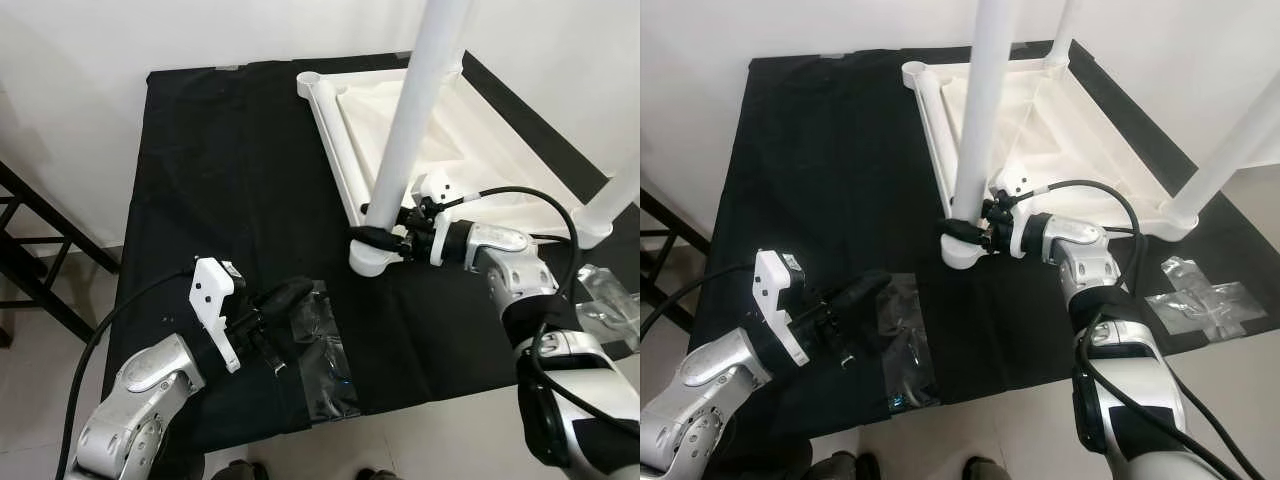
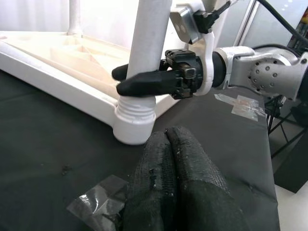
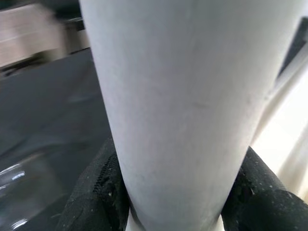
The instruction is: Building children table
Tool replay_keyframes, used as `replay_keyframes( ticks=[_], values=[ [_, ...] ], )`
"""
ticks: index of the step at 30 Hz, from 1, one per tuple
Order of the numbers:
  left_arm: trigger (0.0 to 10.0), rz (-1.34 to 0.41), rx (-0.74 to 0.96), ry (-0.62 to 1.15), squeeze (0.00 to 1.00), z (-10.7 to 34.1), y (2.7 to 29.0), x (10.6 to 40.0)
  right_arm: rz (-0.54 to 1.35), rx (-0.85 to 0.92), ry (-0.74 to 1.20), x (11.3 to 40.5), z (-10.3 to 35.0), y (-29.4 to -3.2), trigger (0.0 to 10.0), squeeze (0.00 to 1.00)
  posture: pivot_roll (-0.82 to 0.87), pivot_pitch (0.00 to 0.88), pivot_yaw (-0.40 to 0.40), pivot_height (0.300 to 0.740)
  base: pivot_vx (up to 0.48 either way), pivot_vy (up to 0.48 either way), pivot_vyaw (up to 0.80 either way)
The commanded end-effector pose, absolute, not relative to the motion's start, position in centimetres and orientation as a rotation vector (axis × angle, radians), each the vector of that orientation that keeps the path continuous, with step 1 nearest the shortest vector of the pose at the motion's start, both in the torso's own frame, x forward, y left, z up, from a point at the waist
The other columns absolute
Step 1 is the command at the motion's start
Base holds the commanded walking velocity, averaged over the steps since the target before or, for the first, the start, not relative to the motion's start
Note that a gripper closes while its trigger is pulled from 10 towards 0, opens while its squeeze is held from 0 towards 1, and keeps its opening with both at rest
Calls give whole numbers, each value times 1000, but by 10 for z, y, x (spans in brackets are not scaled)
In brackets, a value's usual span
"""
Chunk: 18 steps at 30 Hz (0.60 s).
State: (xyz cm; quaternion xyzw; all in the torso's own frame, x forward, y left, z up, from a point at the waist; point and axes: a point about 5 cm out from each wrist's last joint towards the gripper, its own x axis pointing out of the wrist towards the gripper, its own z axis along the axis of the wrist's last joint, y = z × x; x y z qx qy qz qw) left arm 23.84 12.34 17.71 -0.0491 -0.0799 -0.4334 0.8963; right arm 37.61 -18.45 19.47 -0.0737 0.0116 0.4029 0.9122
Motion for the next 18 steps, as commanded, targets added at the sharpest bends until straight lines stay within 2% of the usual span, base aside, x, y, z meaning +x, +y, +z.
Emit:
replay_keyframes(
  ticks=[1,2,3,5,6,7,8,14,15,17,18],
  values=[
    [10000,-902,-98,-154,0,173,123,238,673,-137,43,372,181,-184,0,0,20,185,-32,740,0,0,0],
    [10000,-902,-98,-154,0,173,123,238,673,-137,43,372,181,-184,0,0,20,185,-32,740,0,0,0],
    [10000,-905,-98,-149,0,172,123,238,511,-105,129,362,151,-169,0,0,15,190,-28,740,0,0,0],
    [10000,-905,-98,-149,0,172,123,238,511,-105,129,362,151,-169,0,0,15,190,-28,740,0,0,0],
    [10000,-908,-97,-144,0,170,122,238,415,-160,162,345,130,-151,0,0,13,193,-21,740,0,0,0],
    [10000,-910,-98,-138,0,168,122,239,363,-237,126,335,130,-141,0,0,6,193,-15,740,0,0,0],
    [10000,-910,-102,-131,0,165,121,239,338,-227,112,333,131,-136,0,0,-1,193,-12,740,0,0,0],
    [10000,-916,-110,-118,0,159,115,239,320,-201,112,342,133,-142,0,0,2,193,-23,740,0,0,0],
    [10000,-918,-113,-119,0,159,113,238,324,-204,112,344,135,-143,10000,0,6,191,-21,740,0,0,0],
    [10000,-918,-114,-121,0,159,113,238,327,-204,111,346,136,-144,10000,0,6,191,-21,740,0,0,0],
    [10000,-917,-115,-121,0,159,113,238,315,-210,105,349,139,-148,10000,282,12,191,-17,740,0,0,0]
  ],
)
